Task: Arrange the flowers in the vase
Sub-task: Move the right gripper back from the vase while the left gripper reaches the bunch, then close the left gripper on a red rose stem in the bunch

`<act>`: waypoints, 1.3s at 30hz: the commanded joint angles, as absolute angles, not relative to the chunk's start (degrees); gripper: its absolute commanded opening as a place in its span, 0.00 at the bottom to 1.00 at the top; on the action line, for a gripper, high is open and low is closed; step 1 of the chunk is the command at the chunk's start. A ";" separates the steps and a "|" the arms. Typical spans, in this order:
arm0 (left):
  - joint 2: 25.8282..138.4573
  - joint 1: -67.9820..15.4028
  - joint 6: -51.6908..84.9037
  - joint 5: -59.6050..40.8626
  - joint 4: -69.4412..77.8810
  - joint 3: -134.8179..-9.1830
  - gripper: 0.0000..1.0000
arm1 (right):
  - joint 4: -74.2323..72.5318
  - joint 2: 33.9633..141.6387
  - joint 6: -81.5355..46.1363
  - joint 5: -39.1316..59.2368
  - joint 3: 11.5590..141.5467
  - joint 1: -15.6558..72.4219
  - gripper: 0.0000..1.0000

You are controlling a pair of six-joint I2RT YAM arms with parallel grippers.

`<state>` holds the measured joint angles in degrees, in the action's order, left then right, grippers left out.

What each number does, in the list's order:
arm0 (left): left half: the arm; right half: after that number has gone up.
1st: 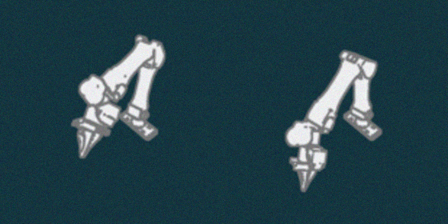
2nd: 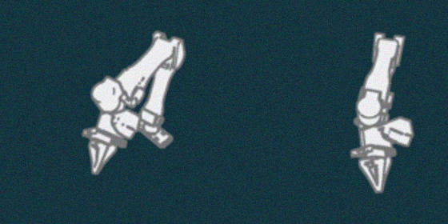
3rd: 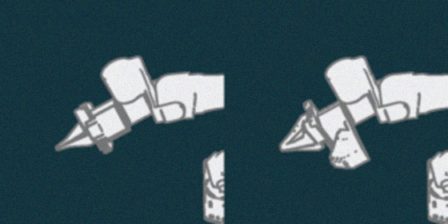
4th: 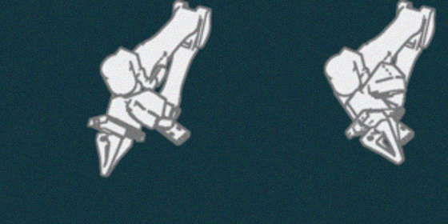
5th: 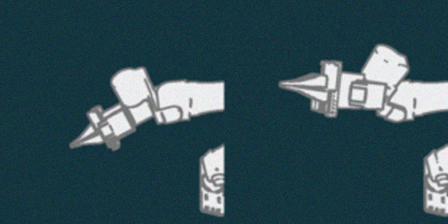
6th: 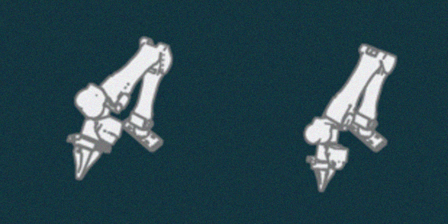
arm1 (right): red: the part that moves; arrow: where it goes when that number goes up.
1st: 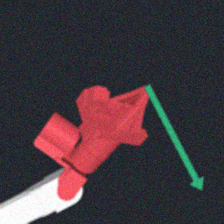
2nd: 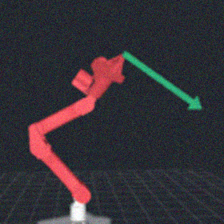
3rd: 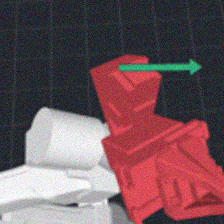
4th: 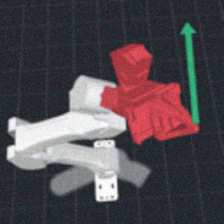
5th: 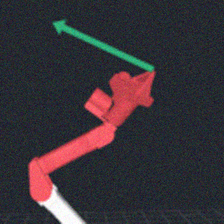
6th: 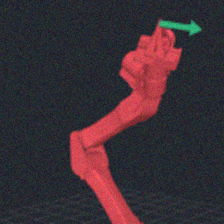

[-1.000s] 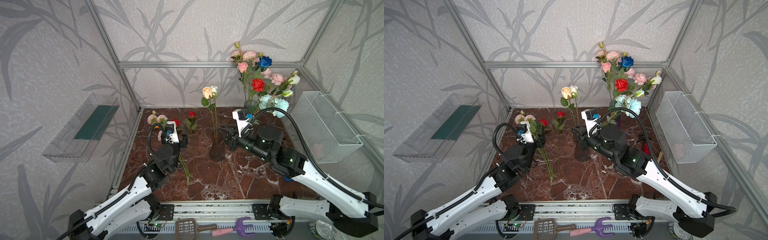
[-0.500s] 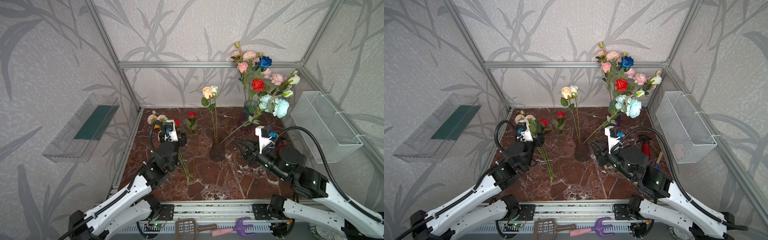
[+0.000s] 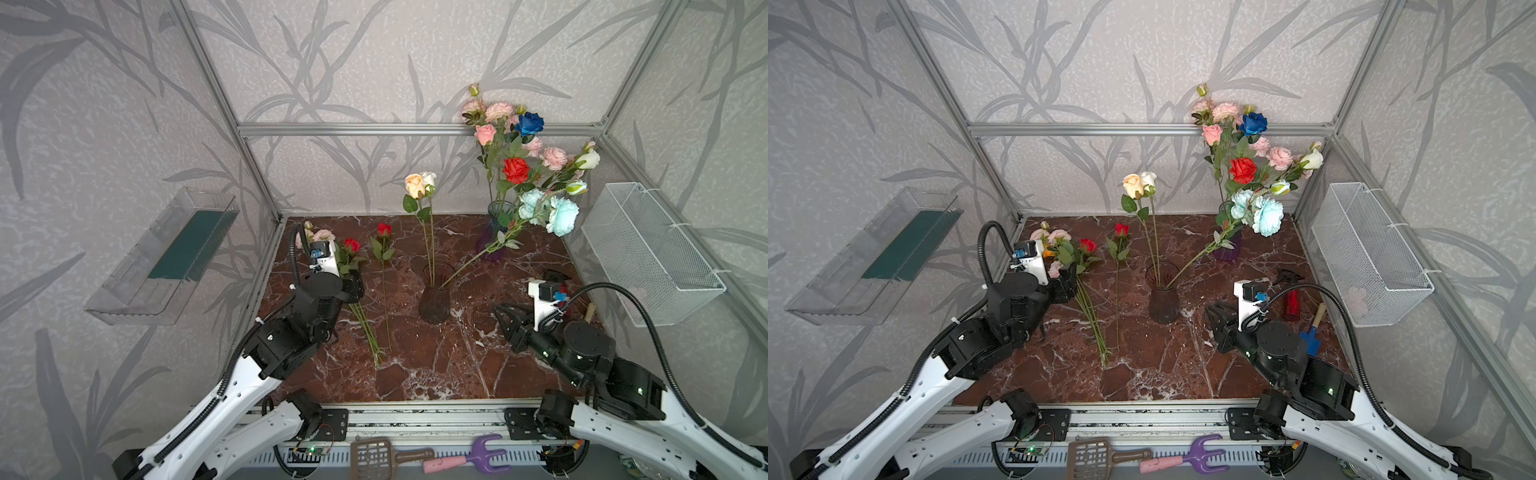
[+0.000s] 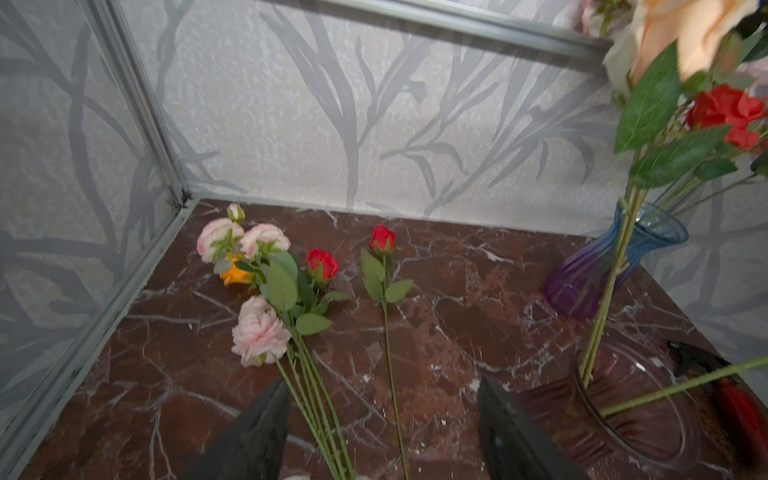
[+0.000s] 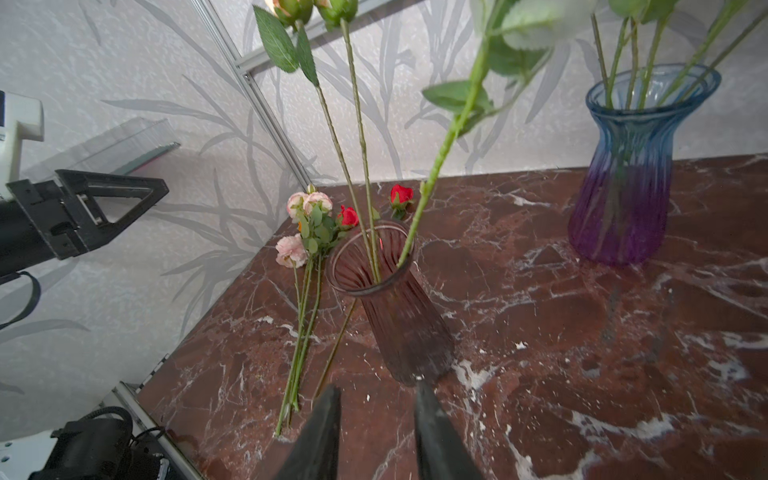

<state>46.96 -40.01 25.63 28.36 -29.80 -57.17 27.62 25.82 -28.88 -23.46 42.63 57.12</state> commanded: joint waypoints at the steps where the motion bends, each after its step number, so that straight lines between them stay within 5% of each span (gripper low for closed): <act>1: 48.33 -39.83 32.52 23.69 -42.30 -58.89 0.72 | 35.47 22.86 -31.15 -26.70 41.29 57.31 0.33; 7: 58.15 -37.68 30.08 18.64 -37.97 -57.12 0.72 | 41.14 19.82 -30.96 -26.98 39.86 57.30 0.33; 12: 74.25 -28.19 31.66 4.38 -36.17 -60.68 0.67 | 46.10 15.60 -33.66 -30.43 38.73 57.30 0.33; 26: 109.49 -22.87 23.26 -0.16 -34.54 -86.59 0.66 | 45.58 10.01 -34.47 -36.73 33.37 57.31 0.37; 39: 127.18 -20.95 21.24 0.35 -42.26 -102.03 0.45 | 42.54 9.80 -35.00 -42.74 30.15 57.29 0.37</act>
<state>125.56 -21.45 22.26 -0.05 -38.20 -99.02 43.92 9.74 -34.15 -39.70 30.76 57.12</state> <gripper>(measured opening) 0.471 0.372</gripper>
